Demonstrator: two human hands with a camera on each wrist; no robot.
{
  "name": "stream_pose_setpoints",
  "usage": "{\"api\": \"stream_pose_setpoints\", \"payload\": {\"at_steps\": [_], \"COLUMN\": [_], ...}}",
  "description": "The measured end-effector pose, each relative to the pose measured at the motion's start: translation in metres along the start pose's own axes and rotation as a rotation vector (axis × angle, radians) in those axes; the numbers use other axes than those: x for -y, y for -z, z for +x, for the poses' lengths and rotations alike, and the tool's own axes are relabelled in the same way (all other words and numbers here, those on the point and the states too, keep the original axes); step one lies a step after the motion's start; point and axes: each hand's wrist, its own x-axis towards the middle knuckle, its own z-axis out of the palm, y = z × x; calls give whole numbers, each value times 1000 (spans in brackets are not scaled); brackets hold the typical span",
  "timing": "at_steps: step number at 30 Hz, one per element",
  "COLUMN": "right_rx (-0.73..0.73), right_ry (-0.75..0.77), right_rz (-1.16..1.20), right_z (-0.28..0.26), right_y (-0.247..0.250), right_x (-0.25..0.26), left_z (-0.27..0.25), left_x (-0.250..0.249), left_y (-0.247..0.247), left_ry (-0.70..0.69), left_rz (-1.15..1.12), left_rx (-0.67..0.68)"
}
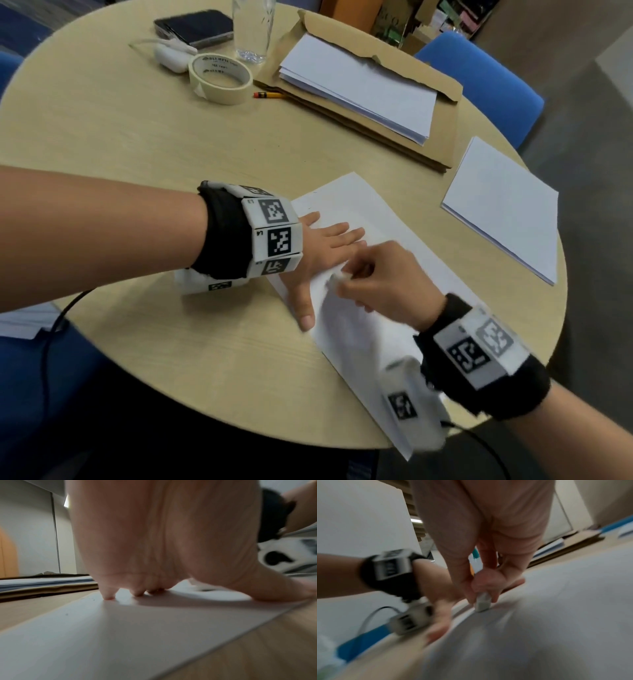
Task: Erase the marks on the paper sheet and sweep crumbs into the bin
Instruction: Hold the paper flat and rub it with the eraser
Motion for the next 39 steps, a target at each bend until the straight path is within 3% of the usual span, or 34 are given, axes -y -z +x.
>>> {"api": "stream_pose_setpoints", "payload": {"at_steps": [4,10,14,16,21,24,26,28,30,34,39], "right_rx": [183,-101,35,89,-152,-142,-118,-109,-96,-108,50], "right_ry": [-32,-218,-98,-112,-317,-382,-413,-428,-417,-360,-232], "right_rz": [90,226,173,195,245,285,478,738,844,685,449], "right_z": [-16,14,-11,-11,12,14,12,10,9,5,3], "right_y": [-9,21,-9,-10,32,45,48,52,56,49,22], "right_x": [2,-14,-1,0,-37,-52,-54,-56,-56,-53,-35], "left_z": [1,-2,-2,-1,0,-1,2,8,14,31,43], "left_x": [2,-3,-1,-1,-1,-1,1,5,6,-2,2], "left_y": [-1,2,1,0,0,1,5,13,23,37,37], "left_ry": [-6,8,3,2,0,-13,-15,-1,5,-1,-13], "left_rz": [14,4,9,19,19,13,-11,-55,-93,-66,-141], "left_rx": [10,15,20,23,20,27,-24,-156,-275,-284,-153]}}
